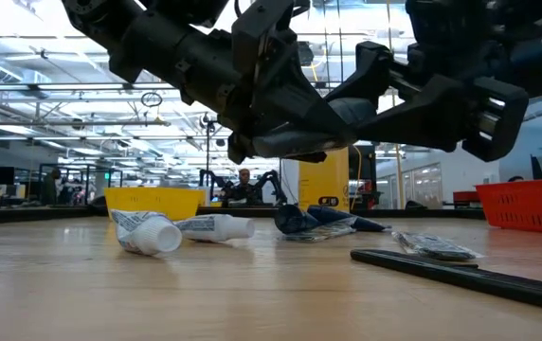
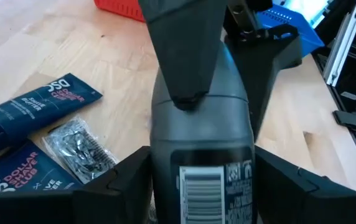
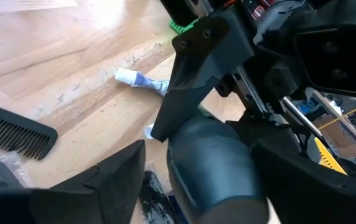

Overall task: Pick & Place Travel size toiletries
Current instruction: Put the black deodorant into the red bin, then put the blue shave cream into the blue bin

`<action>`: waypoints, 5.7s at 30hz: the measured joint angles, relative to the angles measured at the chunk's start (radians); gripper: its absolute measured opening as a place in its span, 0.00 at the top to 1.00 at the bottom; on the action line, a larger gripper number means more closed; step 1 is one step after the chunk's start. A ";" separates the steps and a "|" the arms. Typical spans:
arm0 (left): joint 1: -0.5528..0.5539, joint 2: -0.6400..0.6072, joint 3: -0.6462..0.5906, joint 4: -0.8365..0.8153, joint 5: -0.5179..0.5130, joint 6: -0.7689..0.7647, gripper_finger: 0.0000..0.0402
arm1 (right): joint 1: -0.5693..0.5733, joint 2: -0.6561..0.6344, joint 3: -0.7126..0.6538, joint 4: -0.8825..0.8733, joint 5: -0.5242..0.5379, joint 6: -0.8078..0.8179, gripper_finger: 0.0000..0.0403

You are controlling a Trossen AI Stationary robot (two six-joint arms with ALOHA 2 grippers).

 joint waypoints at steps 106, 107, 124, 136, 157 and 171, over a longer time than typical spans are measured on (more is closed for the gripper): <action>-0.095 -0.109 0.000 -0.411 -0.394 0.029 0.42 | -0.088 -0.278 -0.027 -0.498 0.315 0.924 0.36; -0.095 -0.120 0.000 -0.447 -0.422 0.025 0.43 | -0.113 -0.250 -0.024 -0.480 0.314 0.910 0.37; -0.023 -0.120 -0.236 -0.143 -0.431 0.021 0.59 | -0.335 0.060 0.008 -0.243 0.023 0.763 0.38; -0.024 -0.121 -0.238 -0.118 -0.427 0.041 0.66 | -0.342 0.151 0.008 -0.214 0.051 0.745 0.48; -0.024 -0.121 -0.238 -0.107 -0.428 0.003 0.67 | -0.102 -0.355 0.328 -1.483 -0.143 1.356 0.88; -0.024 -0.121 -0.238 -0.112 -0.422 0.006 0.67 | 0.331 -0.379 0.414 -1.756 -0.598 2.235 0.88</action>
